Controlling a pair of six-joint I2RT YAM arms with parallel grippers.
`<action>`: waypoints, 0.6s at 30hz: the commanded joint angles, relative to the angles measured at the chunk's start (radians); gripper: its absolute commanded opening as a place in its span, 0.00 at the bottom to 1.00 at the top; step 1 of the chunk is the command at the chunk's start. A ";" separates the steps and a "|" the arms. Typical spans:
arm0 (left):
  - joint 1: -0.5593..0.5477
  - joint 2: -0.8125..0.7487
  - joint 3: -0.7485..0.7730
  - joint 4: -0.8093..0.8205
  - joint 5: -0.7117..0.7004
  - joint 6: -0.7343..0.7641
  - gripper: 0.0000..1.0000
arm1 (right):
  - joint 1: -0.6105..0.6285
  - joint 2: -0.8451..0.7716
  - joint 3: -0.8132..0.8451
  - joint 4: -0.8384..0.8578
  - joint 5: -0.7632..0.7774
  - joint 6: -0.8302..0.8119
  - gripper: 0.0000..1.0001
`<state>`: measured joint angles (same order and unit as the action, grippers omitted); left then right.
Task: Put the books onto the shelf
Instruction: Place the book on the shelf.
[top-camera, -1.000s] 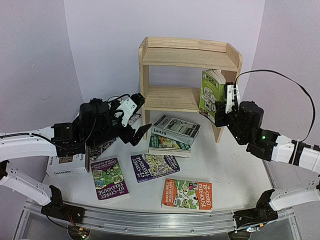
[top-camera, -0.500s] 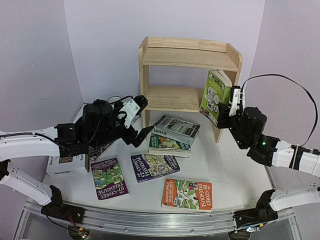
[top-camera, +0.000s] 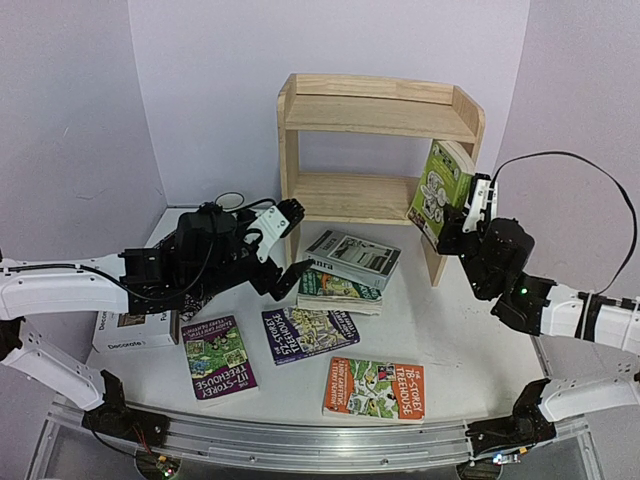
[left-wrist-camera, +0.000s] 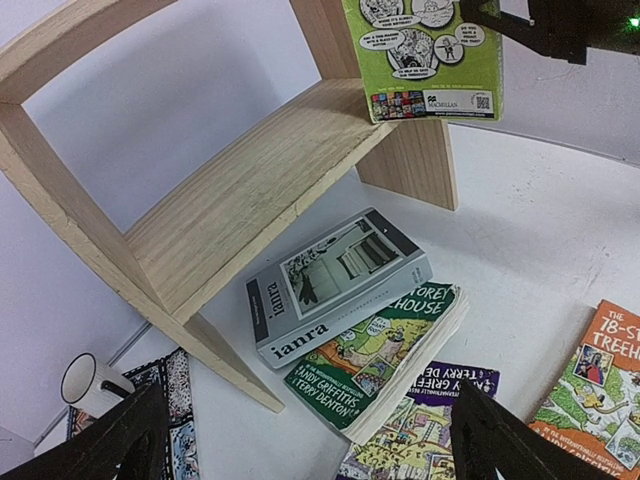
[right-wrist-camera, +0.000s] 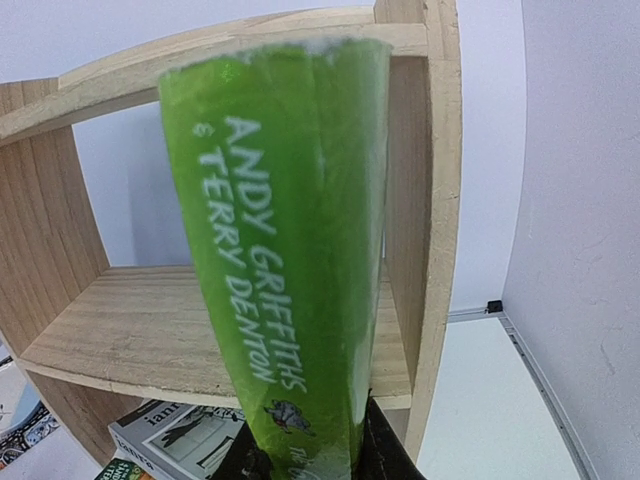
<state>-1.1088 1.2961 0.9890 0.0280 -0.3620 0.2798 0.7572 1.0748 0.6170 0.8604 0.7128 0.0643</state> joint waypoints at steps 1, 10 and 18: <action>0.004 -0.004 0.040 0.047 0.008 -0.022 0.99 | -0.009 0.006 0.067 0.198 0.042 -0.002 0.01; 0.004 -0.003 0.037 0.047 0.003 -0.026 1.00 | -0.008 0.052 0.167 0.068 0.048 -0.028 0.13; 0.004 0.011 0.045 0.047 0.005 -0.024 0.99 | -0.009 0.077 0.243 -0.060 0.066 -0.025 0.26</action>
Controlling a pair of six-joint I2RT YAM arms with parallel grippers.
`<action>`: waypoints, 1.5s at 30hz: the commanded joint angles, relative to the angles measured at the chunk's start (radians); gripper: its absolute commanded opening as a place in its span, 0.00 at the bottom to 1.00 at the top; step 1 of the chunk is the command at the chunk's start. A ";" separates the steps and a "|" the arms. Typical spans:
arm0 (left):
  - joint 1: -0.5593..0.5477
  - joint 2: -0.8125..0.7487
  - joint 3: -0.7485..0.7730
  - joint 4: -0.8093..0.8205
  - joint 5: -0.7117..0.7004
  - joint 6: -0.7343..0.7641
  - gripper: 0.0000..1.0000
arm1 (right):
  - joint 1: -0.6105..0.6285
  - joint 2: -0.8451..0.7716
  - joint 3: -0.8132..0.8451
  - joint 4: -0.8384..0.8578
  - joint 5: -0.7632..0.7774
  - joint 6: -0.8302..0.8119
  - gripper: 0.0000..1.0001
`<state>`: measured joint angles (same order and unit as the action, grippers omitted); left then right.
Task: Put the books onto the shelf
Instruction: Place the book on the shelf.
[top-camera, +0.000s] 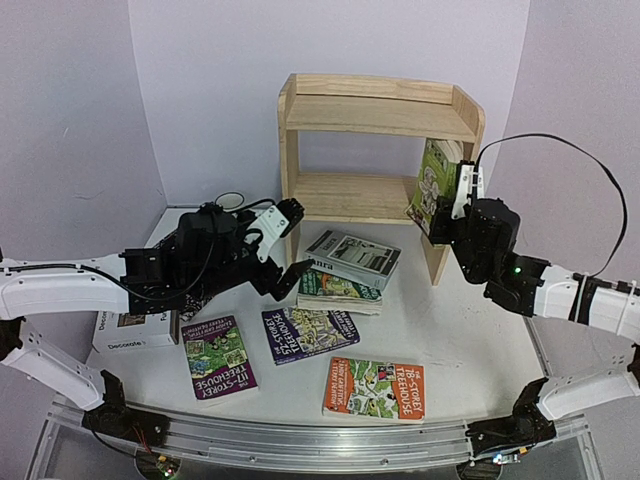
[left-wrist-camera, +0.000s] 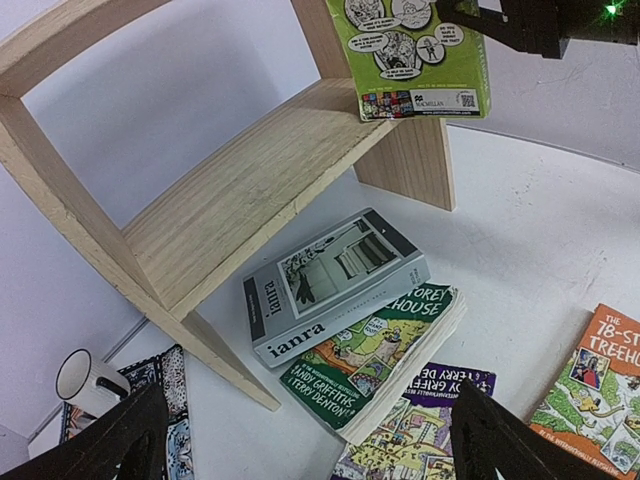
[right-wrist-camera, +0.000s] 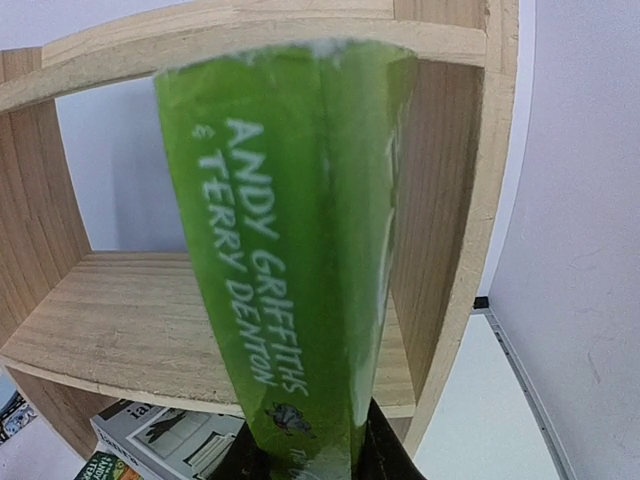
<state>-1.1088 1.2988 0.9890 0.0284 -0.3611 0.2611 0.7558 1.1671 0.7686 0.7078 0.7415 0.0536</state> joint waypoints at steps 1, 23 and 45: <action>0.004 0.010 0.045 0.047 0.005 -0.005 1.00 | -0.007 -0.014 0.095 0.091 0.038 -0.018 0.29; 0.004 0.004 0.036 0.048 0.004 -0.007 0.99 | -0.018 0.063 0.217 -0.003 0.048 -0.099 0.05; 0.005 -0.012 0.016 0.048 -0.004 -0.014 1.00 | -0.143 0.221 0.416 -0.098 -0.041 -0.084 0.17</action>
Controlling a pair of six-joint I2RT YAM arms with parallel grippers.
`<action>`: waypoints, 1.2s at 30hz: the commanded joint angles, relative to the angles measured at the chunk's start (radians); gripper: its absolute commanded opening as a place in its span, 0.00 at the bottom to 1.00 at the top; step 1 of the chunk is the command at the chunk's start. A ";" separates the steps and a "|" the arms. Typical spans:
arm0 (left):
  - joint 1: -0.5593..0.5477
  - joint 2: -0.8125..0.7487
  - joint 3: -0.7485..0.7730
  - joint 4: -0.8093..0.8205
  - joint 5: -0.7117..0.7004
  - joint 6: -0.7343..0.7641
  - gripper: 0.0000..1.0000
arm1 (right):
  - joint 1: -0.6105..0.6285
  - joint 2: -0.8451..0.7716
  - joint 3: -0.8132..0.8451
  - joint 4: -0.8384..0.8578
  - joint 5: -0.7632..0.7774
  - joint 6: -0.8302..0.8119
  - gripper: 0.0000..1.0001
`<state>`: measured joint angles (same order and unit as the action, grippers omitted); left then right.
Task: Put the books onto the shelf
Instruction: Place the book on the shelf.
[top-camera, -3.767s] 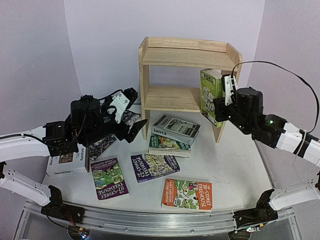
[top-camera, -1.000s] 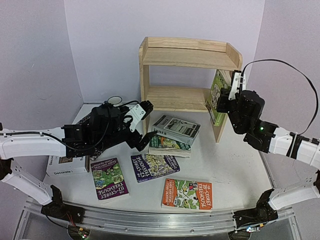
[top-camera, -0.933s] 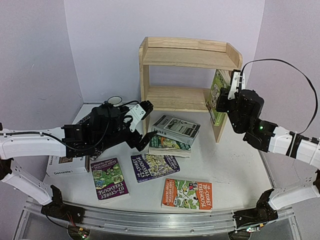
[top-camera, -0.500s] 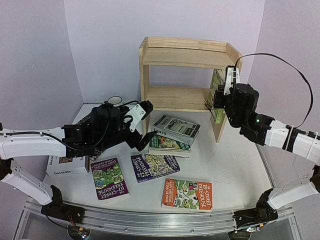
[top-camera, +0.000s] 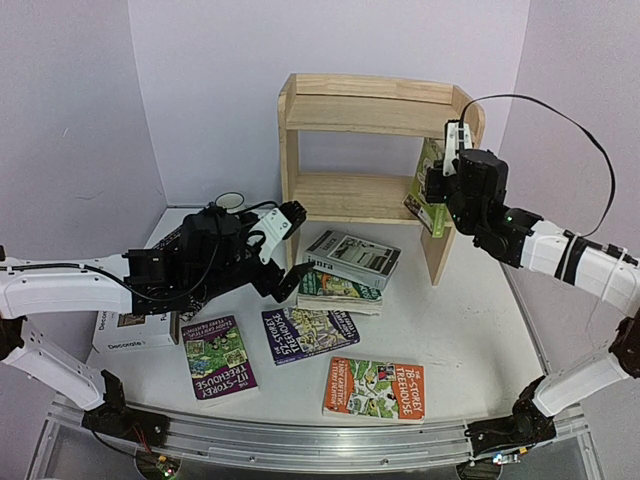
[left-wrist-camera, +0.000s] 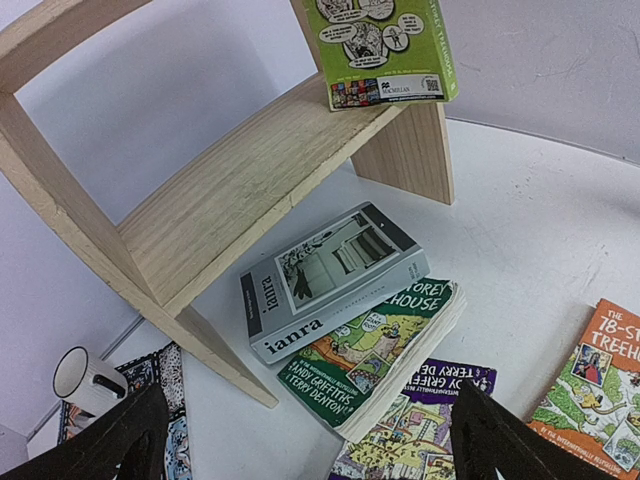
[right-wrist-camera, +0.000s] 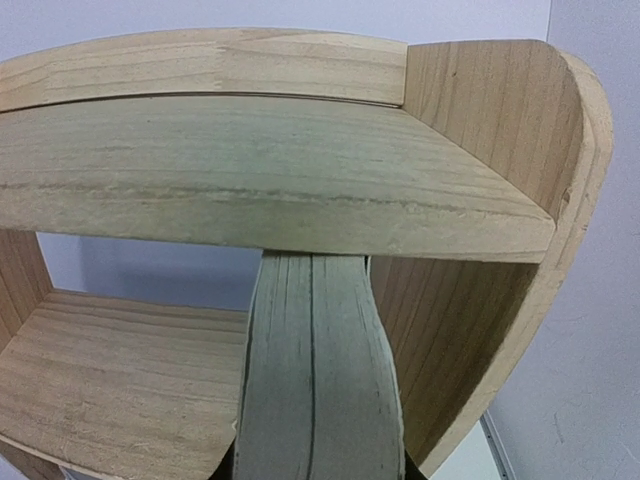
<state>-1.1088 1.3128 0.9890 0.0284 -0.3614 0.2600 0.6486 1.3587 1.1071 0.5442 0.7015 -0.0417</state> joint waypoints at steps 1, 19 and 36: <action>0.004 -0.028 0.015 0.048 -0.004 -0.012 1.00 | -0.044 0.040 0.087 0.063 -0.001 0.017 0.21; 0.004 -0.045 0.007 0.047 -0.004 -0.009 1.00 | -0.074 0.015 0.058 -0.080 -0.043 0.179 0.57; 0.004 -0.056 -0.012 0.049 0.008 -0.032 0.99 | -0.075 -0.038 -0.020 -0.185 -0.076 0.250 0.91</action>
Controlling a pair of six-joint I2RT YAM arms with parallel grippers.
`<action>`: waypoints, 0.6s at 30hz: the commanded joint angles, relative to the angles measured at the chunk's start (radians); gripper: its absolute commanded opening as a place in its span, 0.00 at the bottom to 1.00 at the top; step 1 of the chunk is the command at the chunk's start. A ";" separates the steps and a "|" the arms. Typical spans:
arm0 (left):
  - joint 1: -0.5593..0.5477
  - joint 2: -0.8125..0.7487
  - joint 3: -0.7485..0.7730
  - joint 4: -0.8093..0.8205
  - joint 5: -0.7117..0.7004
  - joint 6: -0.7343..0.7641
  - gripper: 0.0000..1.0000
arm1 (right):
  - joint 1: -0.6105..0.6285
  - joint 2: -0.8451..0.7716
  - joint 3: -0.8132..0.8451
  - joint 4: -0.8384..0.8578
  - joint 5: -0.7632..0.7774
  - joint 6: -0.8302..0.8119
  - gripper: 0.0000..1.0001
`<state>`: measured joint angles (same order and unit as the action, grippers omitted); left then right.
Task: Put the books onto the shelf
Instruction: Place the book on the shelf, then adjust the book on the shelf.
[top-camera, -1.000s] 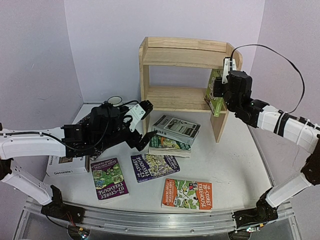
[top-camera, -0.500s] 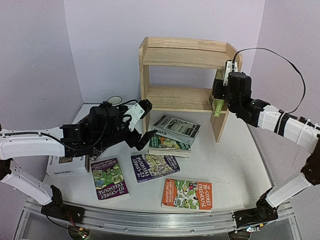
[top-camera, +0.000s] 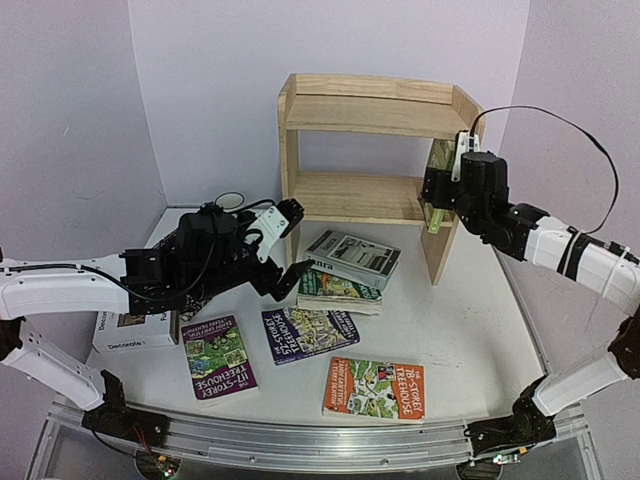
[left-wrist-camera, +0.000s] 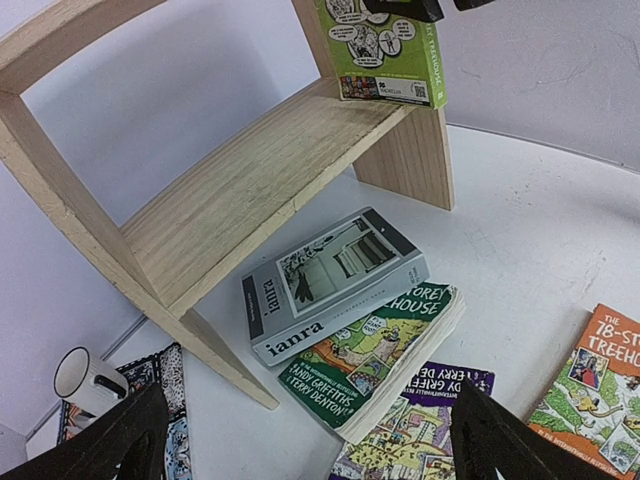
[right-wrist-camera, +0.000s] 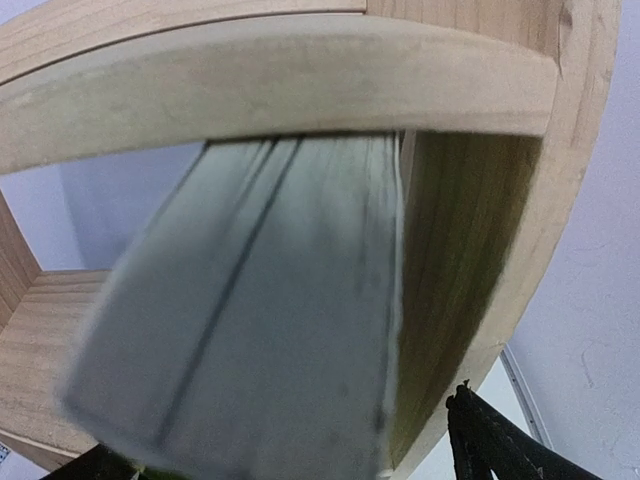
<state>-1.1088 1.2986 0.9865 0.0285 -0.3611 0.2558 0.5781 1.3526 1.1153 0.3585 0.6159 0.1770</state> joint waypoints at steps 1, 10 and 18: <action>0.004 -0.043 -0.013 0.049 0.008 -0.031 1.00 | -0.003 -0.034 -0.039 0.001 0.011 0.034 0.91; 0.004 -0.046 -0.034 0.050 -0.003 -0.057 1.00 | -0.004 -0.038 -0.081 -0.013 -0.029 0.044 0.98; 0.004 -0.012 -0.028 0.050 -0.018 -0.076 1.00 | -0.003 -0.038 -0.086 -0.068 -0.035 0.052 0.98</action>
<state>-1.1088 1.2778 0.9516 0.0369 -0.3652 0.2048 0.5785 1.3336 1.0458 0.3433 0.5822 0.2115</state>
